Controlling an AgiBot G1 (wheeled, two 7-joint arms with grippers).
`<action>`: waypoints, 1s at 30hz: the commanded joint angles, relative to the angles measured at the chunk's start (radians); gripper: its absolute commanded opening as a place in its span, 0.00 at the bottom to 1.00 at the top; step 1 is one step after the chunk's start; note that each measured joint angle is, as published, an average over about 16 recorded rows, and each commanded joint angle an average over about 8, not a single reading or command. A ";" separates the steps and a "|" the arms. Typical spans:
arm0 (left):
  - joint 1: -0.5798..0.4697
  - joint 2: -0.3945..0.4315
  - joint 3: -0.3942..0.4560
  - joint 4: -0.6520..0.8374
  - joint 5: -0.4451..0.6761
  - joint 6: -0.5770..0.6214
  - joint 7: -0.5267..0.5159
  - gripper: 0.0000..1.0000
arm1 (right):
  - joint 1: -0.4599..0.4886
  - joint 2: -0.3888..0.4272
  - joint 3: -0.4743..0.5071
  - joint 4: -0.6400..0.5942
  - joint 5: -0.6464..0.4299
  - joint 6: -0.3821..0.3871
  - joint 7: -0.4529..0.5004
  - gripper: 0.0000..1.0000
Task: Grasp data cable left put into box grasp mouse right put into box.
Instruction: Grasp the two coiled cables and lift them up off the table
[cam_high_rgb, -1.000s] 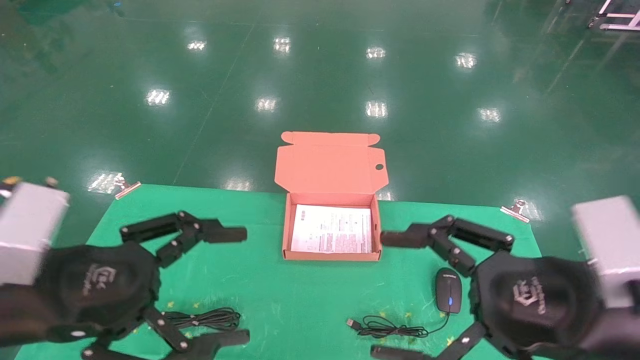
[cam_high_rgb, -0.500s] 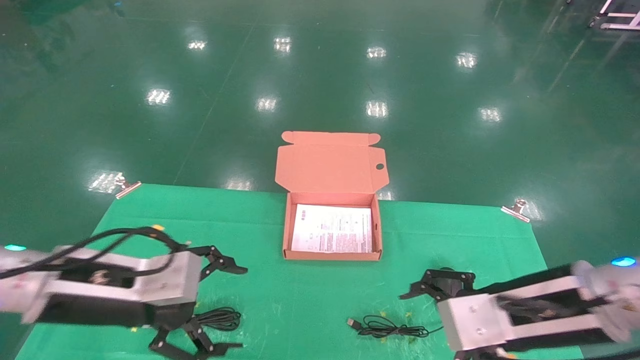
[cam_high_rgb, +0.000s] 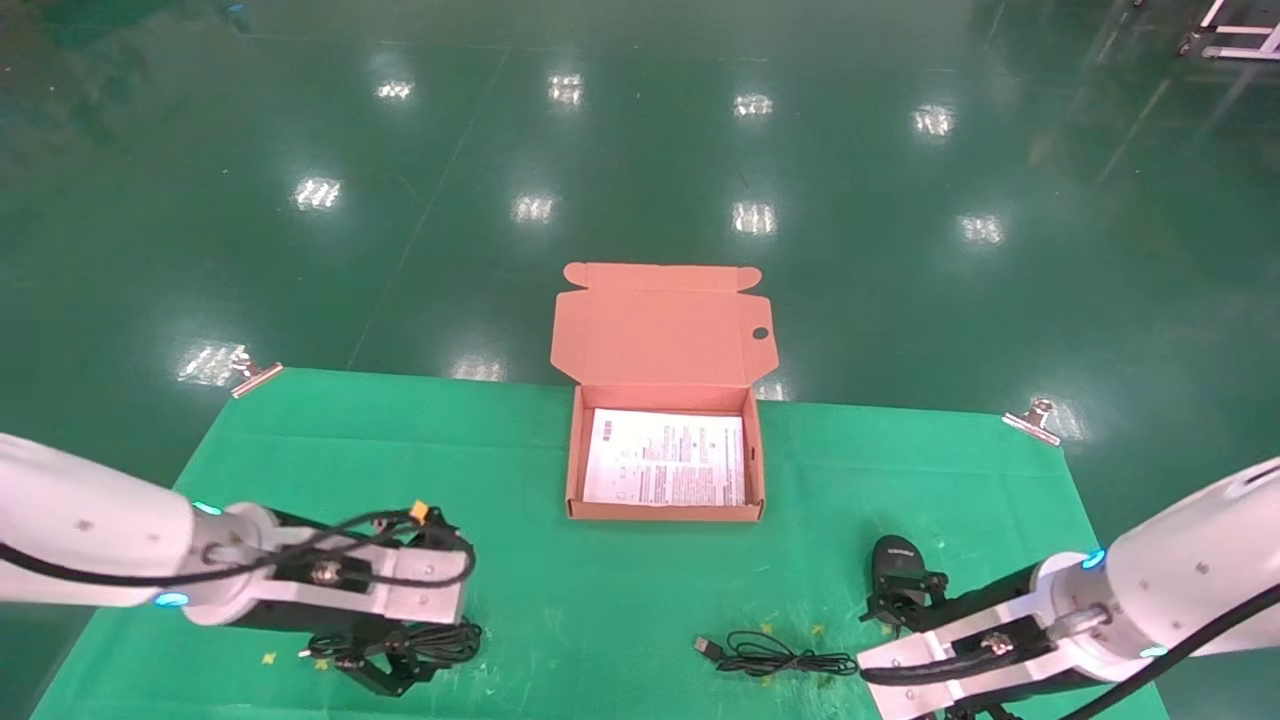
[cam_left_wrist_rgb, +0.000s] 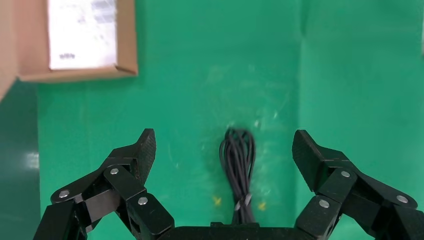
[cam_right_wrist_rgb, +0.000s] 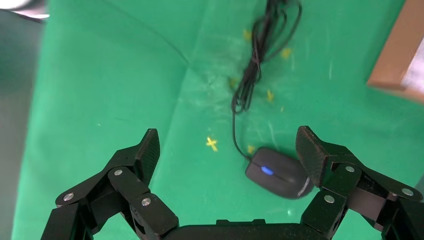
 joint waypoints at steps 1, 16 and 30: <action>0.007 0.017 0.023 0.001 0.057 -0.014 -0.003 1.00 | -0.021 -0.008 -0.014 -0.002 -0.042 0.031 0.011 1.00; 0.026 0.127 0.065 0.274 0.208 -0.118 -0.057 1.00 | -0.151 -0.090 -0.045 -0.114 -0.183 0.244 0.065 1.00; -0.049 0.209 0.037 0.648 0.161 -0.184 0.033 0.56 | -0.150 -0.191 -0.045 -0.330 -0.181 0.344 -0.008 0.36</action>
